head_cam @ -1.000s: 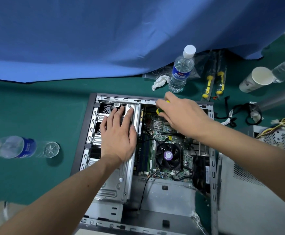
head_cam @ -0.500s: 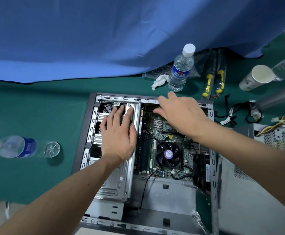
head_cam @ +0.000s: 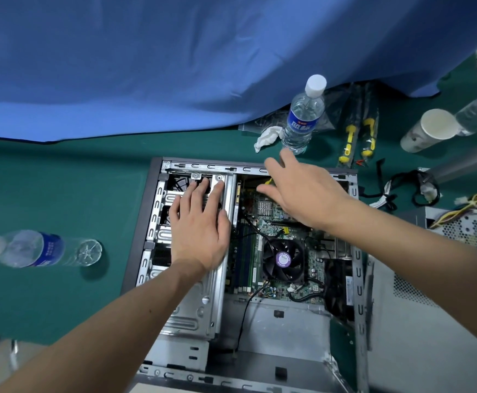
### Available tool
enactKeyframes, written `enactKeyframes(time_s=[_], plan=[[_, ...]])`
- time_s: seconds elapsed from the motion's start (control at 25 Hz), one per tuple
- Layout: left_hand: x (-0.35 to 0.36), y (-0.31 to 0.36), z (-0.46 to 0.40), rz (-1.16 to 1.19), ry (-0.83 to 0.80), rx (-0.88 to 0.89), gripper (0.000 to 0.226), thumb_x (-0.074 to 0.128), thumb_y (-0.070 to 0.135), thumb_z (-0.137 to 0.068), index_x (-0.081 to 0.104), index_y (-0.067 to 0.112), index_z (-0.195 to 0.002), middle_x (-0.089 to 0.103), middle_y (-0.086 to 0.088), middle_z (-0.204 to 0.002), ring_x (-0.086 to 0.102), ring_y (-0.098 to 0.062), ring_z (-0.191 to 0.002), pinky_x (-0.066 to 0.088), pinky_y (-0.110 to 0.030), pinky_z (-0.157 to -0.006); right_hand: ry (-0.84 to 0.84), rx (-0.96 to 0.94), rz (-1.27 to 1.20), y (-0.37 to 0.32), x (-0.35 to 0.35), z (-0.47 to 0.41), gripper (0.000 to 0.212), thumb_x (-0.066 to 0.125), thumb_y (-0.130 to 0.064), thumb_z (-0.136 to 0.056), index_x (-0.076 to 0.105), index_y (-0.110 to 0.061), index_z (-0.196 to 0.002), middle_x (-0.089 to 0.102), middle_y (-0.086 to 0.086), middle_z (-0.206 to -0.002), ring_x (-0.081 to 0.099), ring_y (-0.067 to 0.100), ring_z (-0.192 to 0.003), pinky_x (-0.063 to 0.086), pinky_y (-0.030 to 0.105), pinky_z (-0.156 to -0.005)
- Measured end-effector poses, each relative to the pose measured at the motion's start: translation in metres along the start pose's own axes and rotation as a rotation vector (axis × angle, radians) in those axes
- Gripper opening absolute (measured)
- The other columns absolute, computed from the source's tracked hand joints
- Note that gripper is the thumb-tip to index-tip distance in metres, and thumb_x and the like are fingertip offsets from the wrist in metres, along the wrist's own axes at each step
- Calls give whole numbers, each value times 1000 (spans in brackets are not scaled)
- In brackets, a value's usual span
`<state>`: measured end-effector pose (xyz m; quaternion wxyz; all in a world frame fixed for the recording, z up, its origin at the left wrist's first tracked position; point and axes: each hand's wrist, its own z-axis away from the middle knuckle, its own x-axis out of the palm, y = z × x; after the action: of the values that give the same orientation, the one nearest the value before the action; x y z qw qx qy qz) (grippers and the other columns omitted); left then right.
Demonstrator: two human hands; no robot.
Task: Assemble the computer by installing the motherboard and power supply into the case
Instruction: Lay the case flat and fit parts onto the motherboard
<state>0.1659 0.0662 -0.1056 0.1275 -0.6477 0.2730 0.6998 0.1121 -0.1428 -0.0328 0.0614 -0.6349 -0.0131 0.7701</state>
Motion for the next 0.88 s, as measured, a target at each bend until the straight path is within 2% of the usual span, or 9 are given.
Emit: enactKeyframes(time_s=[0.12,0.2,0.28,0.36,0.48,0.56,0.64,0.76,0.88], plan=[[0,1,-2,-2,-1,3,54,30,38,-96,37,27,-149,39,-4,-153,25,-22,-145,20,-47,-116,-64,-135,-173,9,-2,0,26,50,-18,-97,43,-14,-122,36,8,-115,48,26,-70,42,40,-60],[0,1,-2,-4,-4,3,54,30,38,-96,37,27,-148,39,-4,-153,25,-22,-145,21,-47,-116,-35,-166,-48,5,-1,1,19,48,-28,-101,48,-14,-114,43,8,-109,53,29,-69,45,40,-57],[0,0,-2,-8,-6,0,54,30,38,-97,37,27,-148,39,-4,-153,25,-21,-145,21,-47,-116,12,-87,121,-5,2,-1,40,37,-50,-102,49,-12,-108,52,7,-100,60,30,-69,38,36,-51],[0,-1,0,-9,-3,-4,53,30,38,-97,37,27,-149,39,-4,-153,25,-21,-145,21,-47,-116,-9,-15,134,-14,0,-4,50,32,-59,-99,47,-13,-111,55,8,-103,61,30,-71,34,35,-52],[0,-1,-1,-11,-2,-2,53,30,38,-97,36,27,-149,38,-4,-153,24,-21,-146,20,-46,-116,-30,-28,-76,-8,-3,-6,34,53,-35,-95,36,-15,-116,37,13,-119,50,30,-74,36,38,-56],[1,0,-2,-8,-1,0,53,30,38,-97,36,27,-149,38,-4,-153,24,-21,-146,19,-46,-116,-60,-123,-52,-2,-5,-5,26,54,-17,-92,39,-14,-113,37,11,-112,45,27,-73,36,38,-55],[1,0,-3,-6,-2,3,53,32,37,-97,37,27,-149,38,-4,-153,24,-21,-145,19,-46,-116,-6,-98,99,-4,-5,-5,15,45,-26,-103,46,-13,-109,43,8,-102,46,26,-64,33,35,-50],[1,-2,-1,-4,-7,-7,53,31,37,-97,37,27,-149,38,-4,-153,24,-21,-146,19,-46,-117,-9,12,164,-12,-6,-6,37,30,-46,-105,46,-13,-108,49,9,-100,43,25,-58,32,34,-49],[0,-1,-1,-5,2,-7,53,32,37,-96,38,27,-148,38,-4,-153,24,-21,-145,19,-46,-116,-87,-62,-62,-7,-7,-6,26,51,-24,-96,36,-16,-116,38,13,-118,39,23,-57,28,35,-50]])
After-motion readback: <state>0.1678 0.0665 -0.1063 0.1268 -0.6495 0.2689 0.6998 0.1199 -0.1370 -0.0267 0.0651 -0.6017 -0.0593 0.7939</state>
